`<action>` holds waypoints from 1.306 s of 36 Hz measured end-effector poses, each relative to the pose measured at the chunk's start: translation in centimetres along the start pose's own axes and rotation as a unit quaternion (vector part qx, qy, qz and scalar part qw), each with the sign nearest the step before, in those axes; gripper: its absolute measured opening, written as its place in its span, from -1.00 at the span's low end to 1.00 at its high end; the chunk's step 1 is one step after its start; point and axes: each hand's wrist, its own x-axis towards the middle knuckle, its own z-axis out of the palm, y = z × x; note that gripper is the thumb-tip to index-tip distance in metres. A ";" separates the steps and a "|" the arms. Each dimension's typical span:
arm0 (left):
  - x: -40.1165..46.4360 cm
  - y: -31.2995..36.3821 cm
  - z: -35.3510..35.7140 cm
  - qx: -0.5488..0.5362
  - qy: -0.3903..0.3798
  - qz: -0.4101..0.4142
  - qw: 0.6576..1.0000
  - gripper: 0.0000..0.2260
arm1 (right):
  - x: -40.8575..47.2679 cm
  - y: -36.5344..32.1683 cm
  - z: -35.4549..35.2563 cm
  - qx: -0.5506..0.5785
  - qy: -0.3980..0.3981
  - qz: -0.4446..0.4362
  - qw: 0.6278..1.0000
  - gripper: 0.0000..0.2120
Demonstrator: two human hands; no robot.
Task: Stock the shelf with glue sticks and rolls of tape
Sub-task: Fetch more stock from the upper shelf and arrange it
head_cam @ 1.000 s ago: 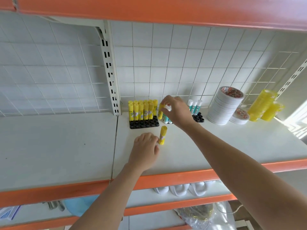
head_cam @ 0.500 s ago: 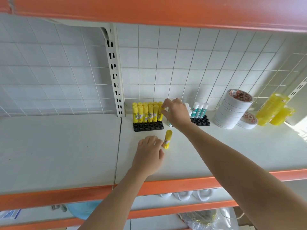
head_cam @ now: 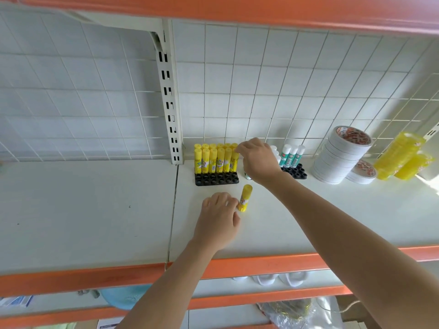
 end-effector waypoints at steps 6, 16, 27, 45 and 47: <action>-0.1 0.0 -0.1 -0.007 -0.018 -0.003 1.000 -0.73 | 0.4 -0.1 -1.5 -0.016 -0.087 0.009 0.996 -0.51; 0.1 0.2 -0.5 -0.018 -0.057 -0.023 0.998 -0.81 | -5.0 -0.6 -1.9 0.179 0.066 -0.003 0.982 -0.60; 0.1 0.4 -0.8 -0.034 -0.060 -0.035 0.997 -0.81 | -10.2 -2.0 -1.6 0.218 0.093 0.028 0.971 -0.67; 0.1 0.7 -1.2 -0.023 -0.074 -0.031 0.996 -0.68 | -3.8 -4.3 -1.8 0.275 0.063 0.040 0.958 -0.90; 0.1 0.8 -1.1 -0.023 -0.067 -0.033 0.997 -0.62 | -2.8 -4.9 -1.5 0.288 0.056 0.032 0.955 -0.89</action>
